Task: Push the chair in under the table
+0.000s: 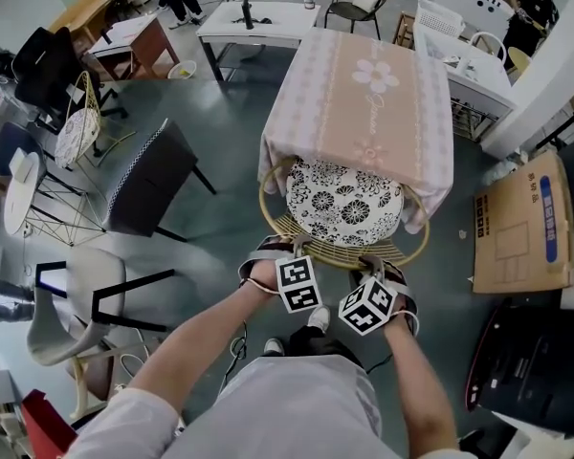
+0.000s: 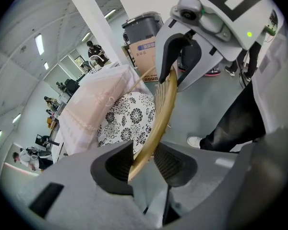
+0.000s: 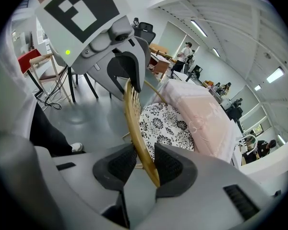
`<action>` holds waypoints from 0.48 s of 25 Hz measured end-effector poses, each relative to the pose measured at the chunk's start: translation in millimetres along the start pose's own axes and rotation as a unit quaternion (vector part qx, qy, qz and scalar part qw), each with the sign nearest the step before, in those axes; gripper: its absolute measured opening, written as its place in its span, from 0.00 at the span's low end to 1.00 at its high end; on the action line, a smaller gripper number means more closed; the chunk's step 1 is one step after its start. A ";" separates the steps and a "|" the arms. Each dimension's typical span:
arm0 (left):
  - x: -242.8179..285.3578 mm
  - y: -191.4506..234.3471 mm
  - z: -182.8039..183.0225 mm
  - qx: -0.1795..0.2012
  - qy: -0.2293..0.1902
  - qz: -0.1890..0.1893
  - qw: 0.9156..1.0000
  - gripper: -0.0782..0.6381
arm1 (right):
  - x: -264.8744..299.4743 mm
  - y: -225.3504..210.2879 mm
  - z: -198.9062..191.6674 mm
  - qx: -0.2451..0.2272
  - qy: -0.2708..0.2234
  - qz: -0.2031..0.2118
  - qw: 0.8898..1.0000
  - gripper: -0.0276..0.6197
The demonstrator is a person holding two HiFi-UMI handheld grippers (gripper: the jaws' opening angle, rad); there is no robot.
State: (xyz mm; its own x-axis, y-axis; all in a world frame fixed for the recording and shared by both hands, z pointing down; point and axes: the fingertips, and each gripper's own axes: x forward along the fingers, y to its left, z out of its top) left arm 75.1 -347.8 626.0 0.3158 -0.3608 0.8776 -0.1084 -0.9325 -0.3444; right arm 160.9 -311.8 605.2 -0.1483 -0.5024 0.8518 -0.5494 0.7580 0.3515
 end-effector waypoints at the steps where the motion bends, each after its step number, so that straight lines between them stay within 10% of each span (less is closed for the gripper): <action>1: 1.4 2.8 1.1 -0.001 0.001 0.000 1.000 0.29 | 1.2 -2.9 0.4 0.000 0.001 0.000 1.000 0.20; 12: 4.3 6.6 2.4 0.007 -0.005 -0.005 1.000 0.29 | 5.2 -7.8 0.8 0.001 -0.011 0.009 1.000 0.21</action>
State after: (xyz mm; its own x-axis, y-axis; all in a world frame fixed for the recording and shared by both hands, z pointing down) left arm 78.0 -355.5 626.7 0.3270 -0.3509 0.8775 -0.0923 -0.9359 -0.3399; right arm 163.7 -320.6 606.6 -0.1759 -0.4979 0.8492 -0.5484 0.7660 0.3355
